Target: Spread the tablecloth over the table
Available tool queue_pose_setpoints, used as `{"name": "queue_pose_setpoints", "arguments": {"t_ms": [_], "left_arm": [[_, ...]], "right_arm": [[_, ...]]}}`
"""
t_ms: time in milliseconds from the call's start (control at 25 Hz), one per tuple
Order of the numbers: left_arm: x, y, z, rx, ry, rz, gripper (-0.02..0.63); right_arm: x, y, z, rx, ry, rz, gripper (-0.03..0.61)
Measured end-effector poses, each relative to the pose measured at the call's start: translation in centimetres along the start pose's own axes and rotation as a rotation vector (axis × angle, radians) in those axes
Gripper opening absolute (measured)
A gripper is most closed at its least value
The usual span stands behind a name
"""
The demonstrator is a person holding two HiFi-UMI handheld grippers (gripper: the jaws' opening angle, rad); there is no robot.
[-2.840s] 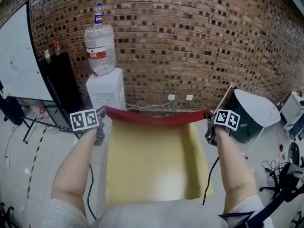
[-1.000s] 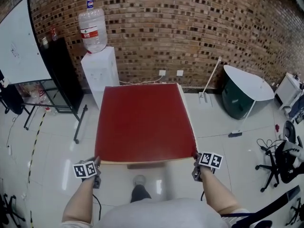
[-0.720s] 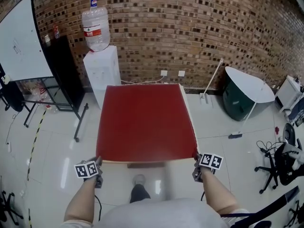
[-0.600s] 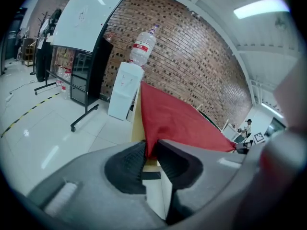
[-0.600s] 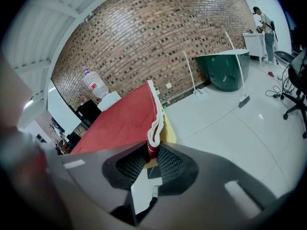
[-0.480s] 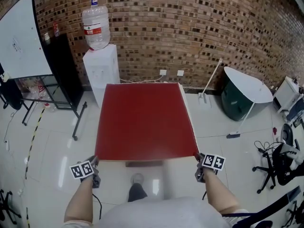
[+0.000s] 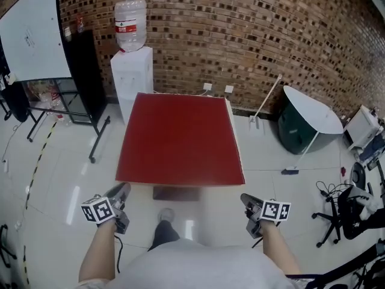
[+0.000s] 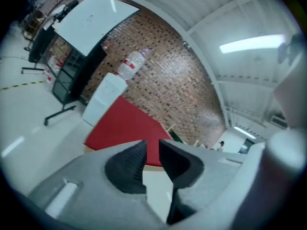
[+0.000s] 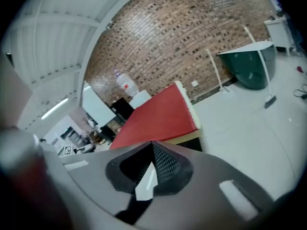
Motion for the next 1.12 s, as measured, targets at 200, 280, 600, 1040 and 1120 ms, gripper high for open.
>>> {"name": "queue_pose_setpoints", "arguments": {"t_ms": [200,280,600,1040,1120], "left_arm": [[12.7,-0.2,0.5,-0.030,-0.362,-0.070,0.002],[16.2,-0.8,1.1,-0.075,-0.460,-0.092,0.002],[23.2,-3.4,4.9,-0.214,-0.649,-0.173,0.002],[23.4,-5.9,26.6,-0.129,-0.608,-0.304,0.002],[23.9,-6.7,30.2,-0.141,-0.612,-0.317,0.002]], "right_arm": [[-7.6,-4.9,1.8,-0.160,0.197,0.216,0.002],[-10.4,-6.9,2.5,-0.182,0.269,0.250,0.002],[-17.4,-14.7,4.2,-0.220,0.372,0.301,0.002],[-29.2,-34.2,11.0,-0.095,0.445,0.302,0.002],[-30.7,-37.5,12.8,-0.087,0.431,0.318,0.002]]}}
Point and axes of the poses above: the fingertips, and each gripper's own axes: z backward along the fingers, x to its right, y out of its top, the point moved 6 cm from there along z, backward along the fingers, and after that the axes turned 14 degrees about -z, right-handed, at the moved point
